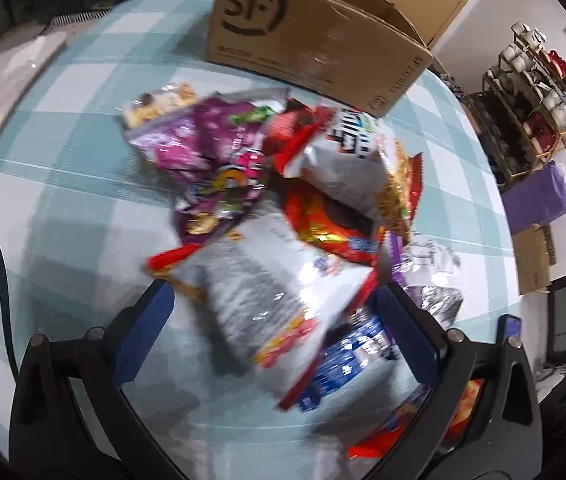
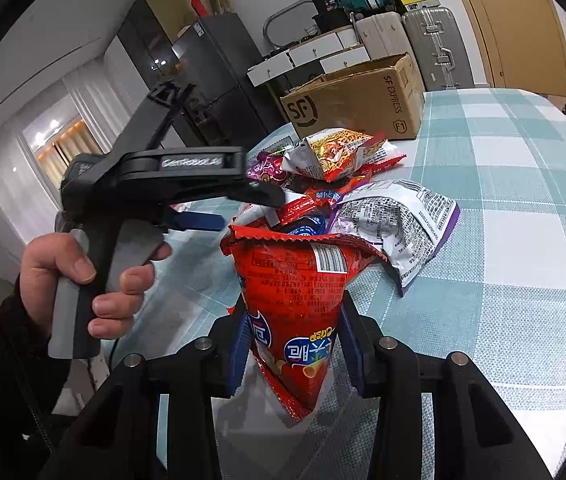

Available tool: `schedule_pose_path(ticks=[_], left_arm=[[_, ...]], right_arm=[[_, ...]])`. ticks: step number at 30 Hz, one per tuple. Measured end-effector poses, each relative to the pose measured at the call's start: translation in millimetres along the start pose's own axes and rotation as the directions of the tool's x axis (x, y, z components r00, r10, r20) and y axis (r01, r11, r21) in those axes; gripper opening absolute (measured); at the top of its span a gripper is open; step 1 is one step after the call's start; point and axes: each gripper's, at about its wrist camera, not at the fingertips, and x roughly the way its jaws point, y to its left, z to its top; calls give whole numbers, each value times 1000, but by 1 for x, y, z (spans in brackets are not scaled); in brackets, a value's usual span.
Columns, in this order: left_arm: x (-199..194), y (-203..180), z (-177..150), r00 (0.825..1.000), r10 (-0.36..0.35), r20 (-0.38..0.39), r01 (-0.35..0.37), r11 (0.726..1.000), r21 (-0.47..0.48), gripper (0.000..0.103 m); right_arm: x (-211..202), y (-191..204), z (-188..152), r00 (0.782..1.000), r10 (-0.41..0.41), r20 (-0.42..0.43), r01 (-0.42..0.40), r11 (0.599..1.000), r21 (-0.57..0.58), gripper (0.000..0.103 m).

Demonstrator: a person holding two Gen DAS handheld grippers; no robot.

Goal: Organize snacks
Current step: 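Grasp the white noodle-snack bag with the left gripper and lift it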

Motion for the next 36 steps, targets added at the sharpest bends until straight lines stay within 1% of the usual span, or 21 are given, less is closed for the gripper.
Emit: schedule_pose_path(ticks=[4, 6, 8, 11, 14, 16, 19, 21, 25, 28, 29, 32, 33, 34, 36], left_arm=[[15, -2, 8, 1000, 23, -20, -24, 999, -27, 102], [21, 3, 11, 999, 8, -37, -10, 998, -64, 101], [21, 5, 13, 1000, 5, -25, -6, 997, -78, 102], [24, 6, 15, 1000, 9, -28, -12, 996, -84, 102], [25, 7, 14, 1000, 19, -8, -20, 995, -95, 101], [24, 5, 8, 999, 46, 5, -45, 995, -88, 101], [27, -9, 2, 994, 106, 3, -106, 993, -48, 101], [30, -14, 1, 991, 131, 4, -131, 991, -24, 101], [32, -21, -1, 988, 153, 11, -153, 988, 10, 93], [36, -32, -3, 982, 189, 26, -191, 979, 69, 88], [36, -35, -4, 981, 194, 28, -195, 977, 84, 84], [31, -43, -10, 983, 180, 33, -183, 977, 112, 76], [29, -42, -10, 983, 178, 36, -181, 977, 116, 75], [29, -42, -11, 983, 178, 39, -182, 976, 116, 71], [21, -34, -14, 978, 199, 59, -204, 972, 114, 52]], right_arm=[[-2, 1, -1, 1000, 9, 7, -9, 1000, 0, 40], [-2, 1, -2, 1000, 14, 7, -14, 1000, 1, 40], [-3, 0, -2, 1000, 21, 8, -21, 1000, 1, 40], [-3, -1, -3, 1000, 27, 12, -27, 1000, 5, 40], [-4, -3, -3, 1000, 27, 9, -27, 1000, 4, 40], [-4, -4, -3, 1000, 30, 9, -30, 1000, 5, 40], [-4, -3, -3, 999, 37, 3, -37, 999, 7, 41], [-5, -4, -3, 999, 39, 6, -39, 999, 9, 41], [-5, -6, -3, 999, 42, 8, -42, 999, 15, 41], [-5, -7, -2, 999, 50, 2, -50, 999, 19, 41], [-4, -8, -2, 999, 52, -1, -52, 998, 20, 41], [-4, -8, -3, 999, 50, 3, -50, 999, 18, 41], [-4, -8, -3, 999, 51, 3, -51, 999, 18, 41], [-4, -8, -3, 999, 51, 5, -51, 999, 18, 41], [-3, -9, -3, 999, 52, 4, -52, 998, 19, 41]])
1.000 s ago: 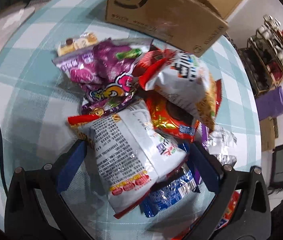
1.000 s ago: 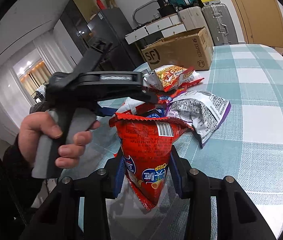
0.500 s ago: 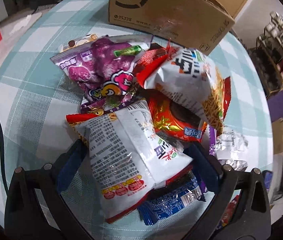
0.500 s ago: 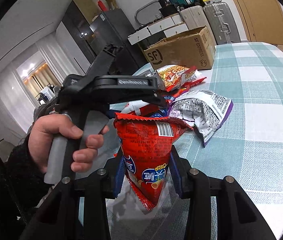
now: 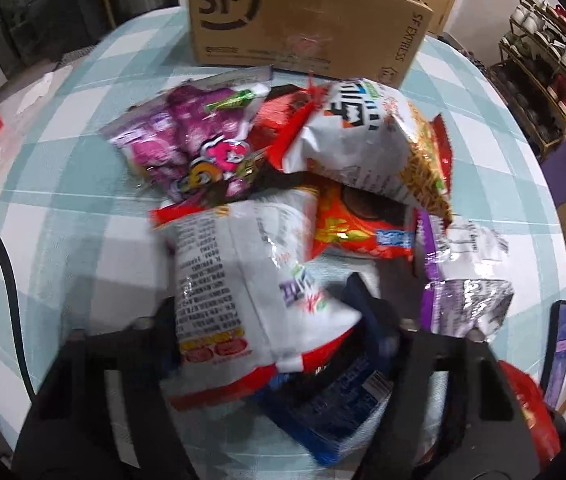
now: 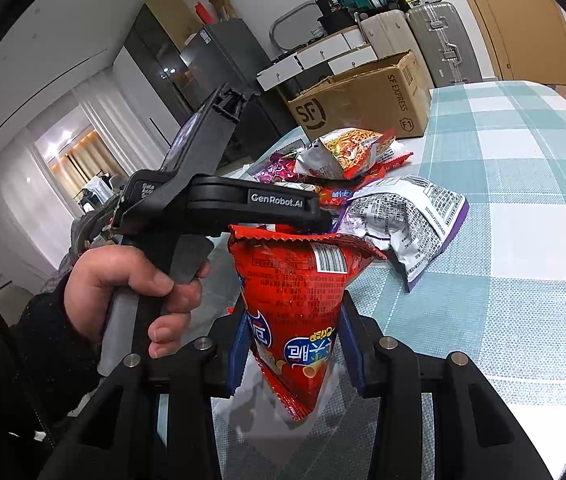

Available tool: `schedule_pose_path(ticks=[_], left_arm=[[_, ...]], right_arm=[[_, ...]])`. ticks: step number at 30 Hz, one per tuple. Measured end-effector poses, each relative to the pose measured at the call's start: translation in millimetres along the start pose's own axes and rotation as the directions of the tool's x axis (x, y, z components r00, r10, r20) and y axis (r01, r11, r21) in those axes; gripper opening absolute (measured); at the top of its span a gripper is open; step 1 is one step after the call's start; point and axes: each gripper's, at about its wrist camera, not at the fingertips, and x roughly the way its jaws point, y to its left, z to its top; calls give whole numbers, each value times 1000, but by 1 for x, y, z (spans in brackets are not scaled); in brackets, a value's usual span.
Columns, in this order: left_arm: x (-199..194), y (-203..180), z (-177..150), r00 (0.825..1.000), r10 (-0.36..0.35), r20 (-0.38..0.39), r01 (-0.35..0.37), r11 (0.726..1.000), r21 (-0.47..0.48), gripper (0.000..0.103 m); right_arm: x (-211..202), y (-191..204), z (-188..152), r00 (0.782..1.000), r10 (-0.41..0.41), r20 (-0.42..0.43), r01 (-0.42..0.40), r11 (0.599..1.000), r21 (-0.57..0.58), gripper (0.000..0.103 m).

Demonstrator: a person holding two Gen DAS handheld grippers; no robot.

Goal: Organize snacks
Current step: 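Grasp the white noodle-snack bag with the left gripper and lift it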

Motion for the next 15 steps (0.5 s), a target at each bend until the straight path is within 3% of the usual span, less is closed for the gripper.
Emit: schedule_pose_path(ticks=[15], left_arm=[[-15, 15, -22, 998, -62, -10, 62, 998, 30, 45]], right_arm=[[-1, -4, 0, 1000, 7, 10, -7, 1000, 26, 41]])
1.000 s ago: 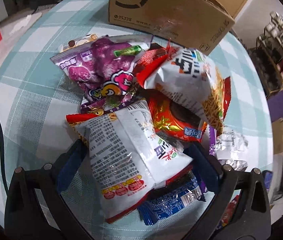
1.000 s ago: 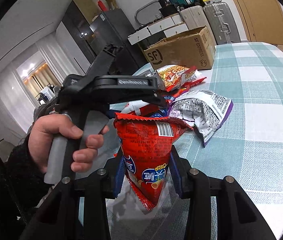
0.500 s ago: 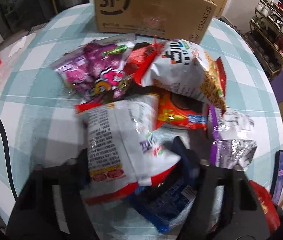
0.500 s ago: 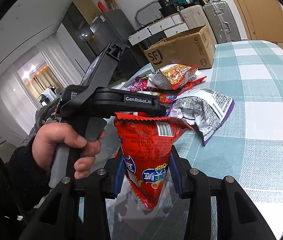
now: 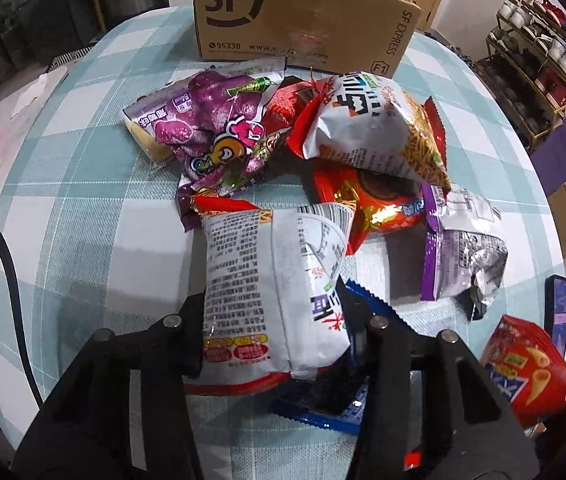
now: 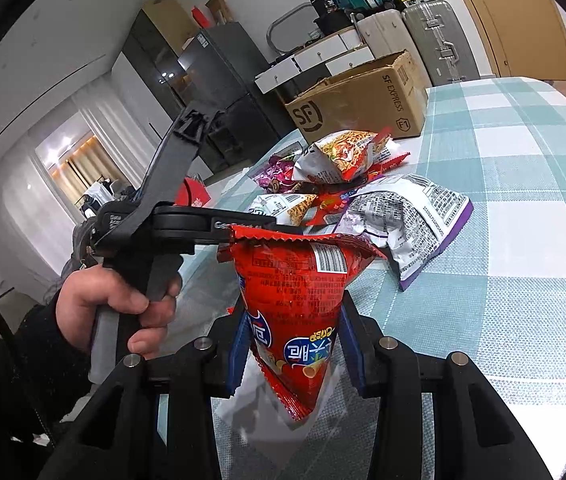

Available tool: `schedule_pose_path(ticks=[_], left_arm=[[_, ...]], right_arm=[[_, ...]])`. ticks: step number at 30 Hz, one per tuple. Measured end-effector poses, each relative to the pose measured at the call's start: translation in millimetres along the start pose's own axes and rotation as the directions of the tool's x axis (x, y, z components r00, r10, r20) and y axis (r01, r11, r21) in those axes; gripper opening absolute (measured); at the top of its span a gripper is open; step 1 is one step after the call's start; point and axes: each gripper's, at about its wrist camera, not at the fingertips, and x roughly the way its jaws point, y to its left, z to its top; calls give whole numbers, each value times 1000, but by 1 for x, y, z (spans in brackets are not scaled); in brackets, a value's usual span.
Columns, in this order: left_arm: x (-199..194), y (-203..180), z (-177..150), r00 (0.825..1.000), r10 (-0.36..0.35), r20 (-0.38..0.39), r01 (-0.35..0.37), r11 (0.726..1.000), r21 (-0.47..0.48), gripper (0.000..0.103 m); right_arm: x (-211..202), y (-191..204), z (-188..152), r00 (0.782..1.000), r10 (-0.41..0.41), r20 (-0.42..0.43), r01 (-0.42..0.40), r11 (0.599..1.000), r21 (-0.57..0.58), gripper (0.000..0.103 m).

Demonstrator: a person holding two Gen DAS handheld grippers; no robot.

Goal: Organize snacks
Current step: 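Grasp the white noodle-snack bag with the left gripper and lift it, then carry both bags to the cardboard box and lower them inside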

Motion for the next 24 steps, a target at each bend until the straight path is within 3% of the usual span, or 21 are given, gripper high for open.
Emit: schedule_pose_path(ticks=[8, 15, 24], left_arm=[[-13, 4, -4, 1000, -4, 22, 4, 1000, 3, 45], [-43, 5, -7, 995, 23, 96, -27, 999, 39, 45], [-98, 12, -6, 982, -34, 184, 18, 996, 86, 45]], right_arm=[[-3, 1, -1, 1000, -5, 5, 5, 1000, 0, 41], [-4, 2, -1, 1000, -10, 11, 10, 1000, -3, 41], [-17, 1, -1, 998, -6, 63, 5, 1000, 12, 41]])
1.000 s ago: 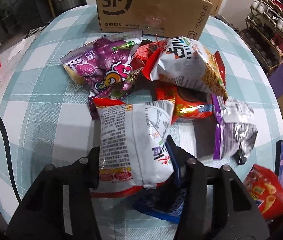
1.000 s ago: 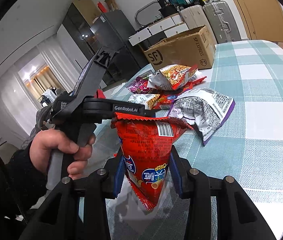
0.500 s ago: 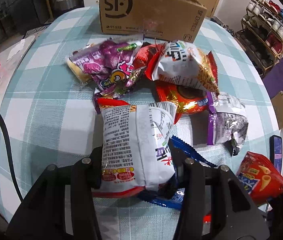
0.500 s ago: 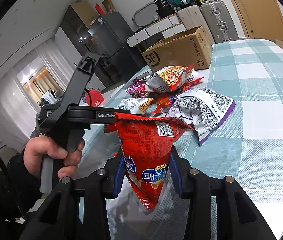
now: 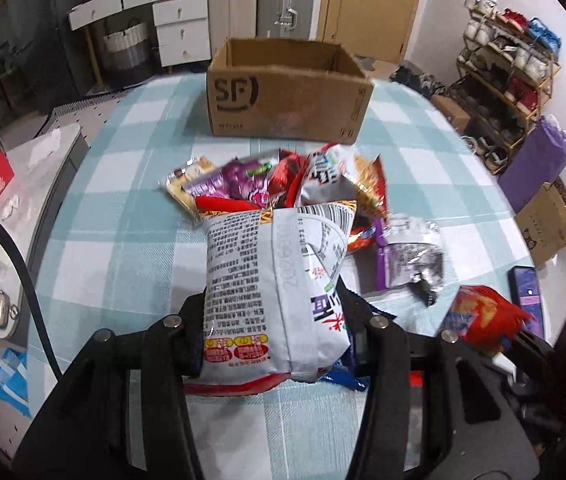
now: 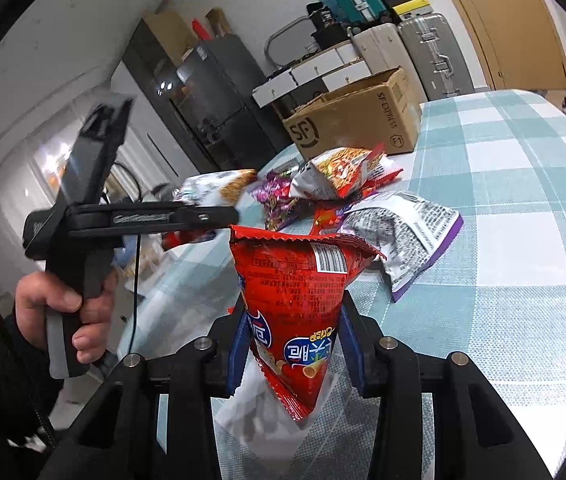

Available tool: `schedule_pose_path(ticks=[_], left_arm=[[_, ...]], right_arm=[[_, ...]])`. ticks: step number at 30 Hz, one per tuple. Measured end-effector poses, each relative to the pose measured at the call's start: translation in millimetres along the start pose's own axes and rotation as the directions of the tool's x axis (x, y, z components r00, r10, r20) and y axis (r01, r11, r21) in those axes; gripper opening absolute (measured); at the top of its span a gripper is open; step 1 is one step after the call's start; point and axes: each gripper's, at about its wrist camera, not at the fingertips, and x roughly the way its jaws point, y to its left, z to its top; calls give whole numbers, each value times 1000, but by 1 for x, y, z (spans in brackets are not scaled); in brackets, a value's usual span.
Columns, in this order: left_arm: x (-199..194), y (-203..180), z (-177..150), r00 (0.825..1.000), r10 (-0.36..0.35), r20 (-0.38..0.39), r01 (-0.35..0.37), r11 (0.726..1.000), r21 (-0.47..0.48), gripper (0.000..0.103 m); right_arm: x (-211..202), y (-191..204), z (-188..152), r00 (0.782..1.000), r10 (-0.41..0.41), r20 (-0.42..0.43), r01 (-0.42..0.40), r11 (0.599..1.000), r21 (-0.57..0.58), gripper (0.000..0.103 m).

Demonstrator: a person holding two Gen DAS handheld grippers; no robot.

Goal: Organize snacks
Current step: 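Carry both bags to the cardboard box and lower them inside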

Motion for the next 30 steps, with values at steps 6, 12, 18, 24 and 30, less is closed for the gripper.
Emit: schedule_pose_path(ticks=[6, 12, 18, 24, 30], left_arm=[[-36, 12, 10, 997, -56, 54, 56, 998, -6, 45], [-63, 22, 22, 991, -74, 112, 72, 997, 20, 45], [-83, 24, 47, 984, -14, 175, 2, 998, 67, 46], [-93, 30, 77, 979, -17, 204, 0, 997, 83, 46], [-91, 36, 118, 977, -38, 208, 20, 996, 86, 46]], right_arm=[[-19, -6, 21, 999, 1, 40, -3, 999, 53, 41], [-42, 30, 63, 993, 12, 113, -5, 998, -62, 41], [-48, 62, 110, 987, 47, 154, -26, 990, -136, 41], [-40, 84, 158, 986, 63, 153, -39, 987, -158, 41], [-23, 99, 208, 987, 49, 150, -23, 985, -172, 41]])
